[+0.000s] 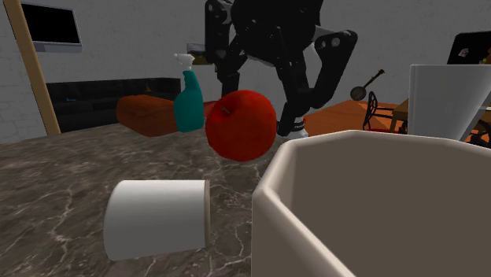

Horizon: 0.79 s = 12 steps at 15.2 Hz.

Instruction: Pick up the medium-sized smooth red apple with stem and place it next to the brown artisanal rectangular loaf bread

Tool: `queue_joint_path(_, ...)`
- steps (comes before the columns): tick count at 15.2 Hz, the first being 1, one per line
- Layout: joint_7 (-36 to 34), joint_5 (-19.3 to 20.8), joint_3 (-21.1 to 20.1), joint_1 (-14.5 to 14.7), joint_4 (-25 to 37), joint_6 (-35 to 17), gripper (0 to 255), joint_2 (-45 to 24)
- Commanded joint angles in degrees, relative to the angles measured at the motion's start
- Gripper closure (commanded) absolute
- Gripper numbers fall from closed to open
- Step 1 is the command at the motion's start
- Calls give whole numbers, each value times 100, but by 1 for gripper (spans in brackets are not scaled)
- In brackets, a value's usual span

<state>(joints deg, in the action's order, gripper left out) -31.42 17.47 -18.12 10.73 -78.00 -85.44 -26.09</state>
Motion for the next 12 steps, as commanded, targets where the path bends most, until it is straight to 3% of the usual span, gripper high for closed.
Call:
queue_joint_path(1,29,-1,-2,16,148,149,255,3)
queue_joint_path(9,134,17,-3,92,772,716,255,-42)
queue_joint_path(12,450,-24,76,-251,183,439,255,352)
